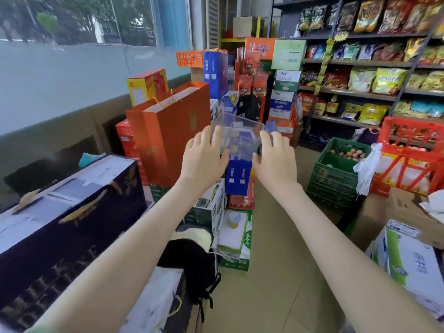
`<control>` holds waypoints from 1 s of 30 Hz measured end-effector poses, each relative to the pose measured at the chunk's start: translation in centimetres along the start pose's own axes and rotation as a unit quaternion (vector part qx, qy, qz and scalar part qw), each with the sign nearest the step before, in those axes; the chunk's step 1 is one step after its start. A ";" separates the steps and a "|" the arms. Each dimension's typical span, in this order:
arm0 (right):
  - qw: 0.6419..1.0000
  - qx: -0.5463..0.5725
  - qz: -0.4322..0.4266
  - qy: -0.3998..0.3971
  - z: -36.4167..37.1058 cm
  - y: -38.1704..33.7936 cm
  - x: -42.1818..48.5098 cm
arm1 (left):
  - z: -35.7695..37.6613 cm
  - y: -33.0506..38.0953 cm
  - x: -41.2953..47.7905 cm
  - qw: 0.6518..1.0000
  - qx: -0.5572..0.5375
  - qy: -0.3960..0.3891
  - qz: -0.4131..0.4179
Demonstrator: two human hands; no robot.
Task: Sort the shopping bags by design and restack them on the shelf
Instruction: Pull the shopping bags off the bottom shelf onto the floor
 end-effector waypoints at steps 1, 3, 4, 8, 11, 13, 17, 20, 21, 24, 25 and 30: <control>1.000 -0.004 0.002 -0.002 0.8 1.2 1.7 | 1.6 0.4 2.3 1.000 -0.001 -0.002 0.011; 1.000 -0.009 0.016 -0.003 2.3 4.2 4.7 | 4.9 1.8 6.5 0.999 -0.024 -0.019 0.025; 1.000 -0.011 0.026 -0.003 3.1 5.8 6.1 | 6.5 2.5 8.4 0.999 -0.036 -0.026 0.030; 0.997 -0.028 0.065 -0.020 6.5 13.3 11.2 | 13.4 5.6 15.4 0.996 -0.050 -0.039 0.066; 0.997 -0.043 0.060 -0.036 9.5 19.3 15.3 | 18.9 7.7 20.5 0.995 -0.051 -0.036 0.077; 0.996 -0.052 0.056 -0.044 11.4 23.3 18.3 | 22.3 9.1 24.1 0.995 -0.056 -0.026 0.078; 0.996 -0.044 0.051 -0.066 14.3 30.4 24.8 | 27.9 12.0 31.8 0.994 -0.066 -0.048 0.066; 0.995 -0.045 0.029 -0.080 16.8 34.8 30.2 | 31.8 12.9 37.0 0.997 -0.038 -0.046 0.050; 0.995 -0.043 0.026 -0.085 17.8 36.1 31.9 | 33.2 13.0 38.5 0.997 -0.033 -0.047 0.044; 0.994 -0.031 0.027 -0.098 20.7 39.8 37.0 | 37.4 12.9 43.1 0.998 -0.027 -0.058 0.028; 0.994 -0.026 0.025 -0.101 21.9 40.9 38.7 | 39.0 12.9 44.7 0.998 -0.016 -0.060 0.026; 0.995 -0.012 0.026 -0.098 28.2 46.8 48.1 | 47.3 13.3 54.6 0.998 0.024 -0.049 0.026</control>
Point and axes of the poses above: each hand's wrist, its own x-axis towards the middle knuckle, its own z-axis out of the palm, y = z × x, the point moved 2 cm from there along x, towards the middle knuckle, and after that the axes turned 14 degrees about -y, right-handed, at the moved point
